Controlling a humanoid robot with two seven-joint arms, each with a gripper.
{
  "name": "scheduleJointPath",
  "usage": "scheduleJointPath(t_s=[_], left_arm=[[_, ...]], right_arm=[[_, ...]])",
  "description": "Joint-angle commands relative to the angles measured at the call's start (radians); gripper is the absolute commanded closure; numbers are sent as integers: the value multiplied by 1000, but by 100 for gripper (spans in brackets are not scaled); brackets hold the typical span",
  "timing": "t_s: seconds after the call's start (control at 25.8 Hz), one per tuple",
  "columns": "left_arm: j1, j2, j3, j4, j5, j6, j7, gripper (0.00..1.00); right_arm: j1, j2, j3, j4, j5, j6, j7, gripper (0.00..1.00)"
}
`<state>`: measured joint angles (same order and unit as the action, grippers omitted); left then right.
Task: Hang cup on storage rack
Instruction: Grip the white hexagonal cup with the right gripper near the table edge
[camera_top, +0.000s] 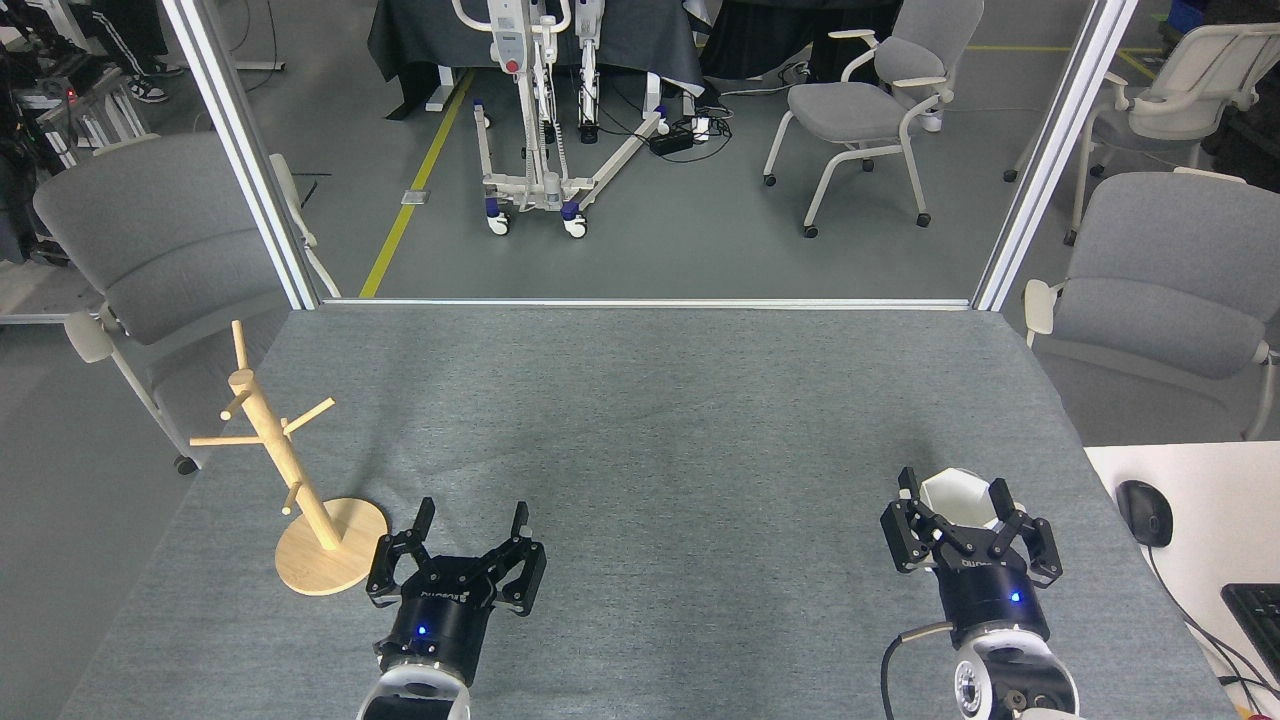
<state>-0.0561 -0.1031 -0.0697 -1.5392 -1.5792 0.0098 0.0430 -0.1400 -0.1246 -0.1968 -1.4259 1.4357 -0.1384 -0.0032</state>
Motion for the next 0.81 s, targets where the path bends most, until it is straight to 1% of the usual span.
scheduleJointPath(t_s=[0.0, 0.15, 0.27, 0.43, 0.5, 0.58, 0.7, 0.77], left_arm=[[2, -1, -2, -2, -8, 1, 15, 0], [2, -3, -2, 19, 1, -2, 40, 0], [1, -4, -2, 2, 5, -1, 37, 0], [-1, -4, -2, -9, 5, -1, 35, 0], [1, -4, -4, -5, 5, -2, 35, 0], [2, -6, -4, -2, 5, -1, 35, 0], [2, -6, -4, 4, 5, -1, 35, 0], [2, -9, -6, 5, 5, -1, 37, 0]], right_arm=[[-3, 3, 5, -1, 0, 2, 0, 1], [-1, -3, 7, -1, 0, 2, -1, 1], [-3, 6, 7, -1, 2, 3, 0, 1], [10, -4, 5, -4, 0, 2, 0, 1], [11, -18, -4, -2, 0, 0, -3, 1], [22, -44, -9, 5, -1, 2, -3, 1], [63, -81, -10, 28, -8, 3, -8, 1], [68, -86, -18, 62, -11, 13, -8, 1]])
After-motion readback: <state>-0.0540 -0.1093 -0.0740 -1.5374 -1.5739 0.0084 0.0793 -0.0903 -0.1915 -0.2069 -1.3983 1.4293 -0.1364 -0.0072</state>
